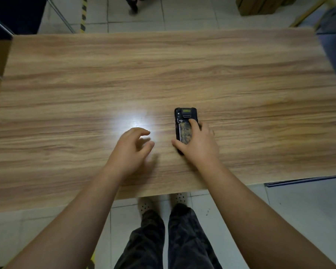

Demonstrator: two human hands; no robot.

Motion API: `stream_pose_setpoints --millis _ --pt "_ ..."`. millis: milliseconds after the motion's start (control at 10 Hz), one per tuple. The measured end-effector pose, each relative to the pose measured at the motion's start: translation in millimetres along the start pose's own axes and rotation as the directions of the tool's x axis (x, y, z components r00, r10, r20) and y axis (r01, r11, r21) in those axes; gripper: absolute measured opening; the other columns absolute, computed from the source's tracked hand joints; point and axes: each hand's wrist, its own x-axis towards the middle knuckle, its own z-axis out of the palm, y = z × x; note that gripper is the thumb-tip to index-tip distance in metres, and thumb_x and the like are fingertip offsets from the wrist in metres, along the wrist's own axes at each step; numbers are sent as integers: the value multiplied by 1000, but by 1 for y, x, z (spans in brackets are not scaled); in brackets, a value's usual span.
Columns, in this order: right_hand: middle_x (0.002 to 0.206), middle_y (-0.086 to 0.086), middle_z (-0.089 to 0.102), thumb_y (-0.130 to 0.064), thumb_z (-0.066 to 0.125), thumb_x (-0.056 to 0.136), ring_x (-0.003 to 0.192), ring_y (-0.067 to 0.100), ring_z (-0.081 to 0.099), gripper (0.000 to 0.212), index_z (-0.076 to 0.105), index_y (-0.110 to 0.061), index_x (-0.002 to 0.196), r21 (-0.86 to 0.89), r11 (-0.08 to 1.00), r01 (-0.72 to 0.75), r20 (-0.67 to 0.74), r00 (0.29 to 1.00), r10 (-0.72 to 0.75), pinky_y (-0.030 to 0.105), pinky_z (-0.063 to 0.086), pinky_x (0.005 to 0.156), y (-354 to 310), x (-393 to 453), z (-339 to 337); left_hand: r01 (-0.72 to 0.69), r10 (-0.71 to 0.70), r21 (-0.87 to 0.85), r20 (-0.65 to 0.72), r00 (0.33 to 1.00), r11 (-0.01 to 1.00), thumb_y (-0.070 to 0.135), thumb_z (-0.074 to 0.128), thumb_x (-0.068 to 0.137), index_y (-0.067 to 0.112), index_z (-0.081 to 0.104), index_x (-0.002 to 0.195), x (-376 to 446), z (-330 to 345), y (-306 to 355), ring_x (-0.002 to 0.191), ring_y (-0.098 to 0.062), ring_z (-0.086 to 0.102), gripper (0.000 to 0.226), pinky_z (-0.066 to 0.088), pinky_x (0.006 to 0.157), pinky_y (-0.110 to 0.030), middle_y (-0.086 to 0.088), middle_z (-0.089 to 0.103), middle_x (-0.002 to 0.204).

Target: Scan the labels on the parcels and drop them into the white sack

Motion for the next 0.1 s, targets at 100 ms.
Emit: stream_pose_setpoints --millis 100 --pt "149 3 39 -67 68 77 135 24 39 91 32 -28 151 85 996 23 -8 1000 -22 42 44 104 11 -2 -13 -15 15 -28 -15 1000 999 31 69 89 19 65 114 0 -5 1 112 -11 53 28 42 97 -31 12 59 115"
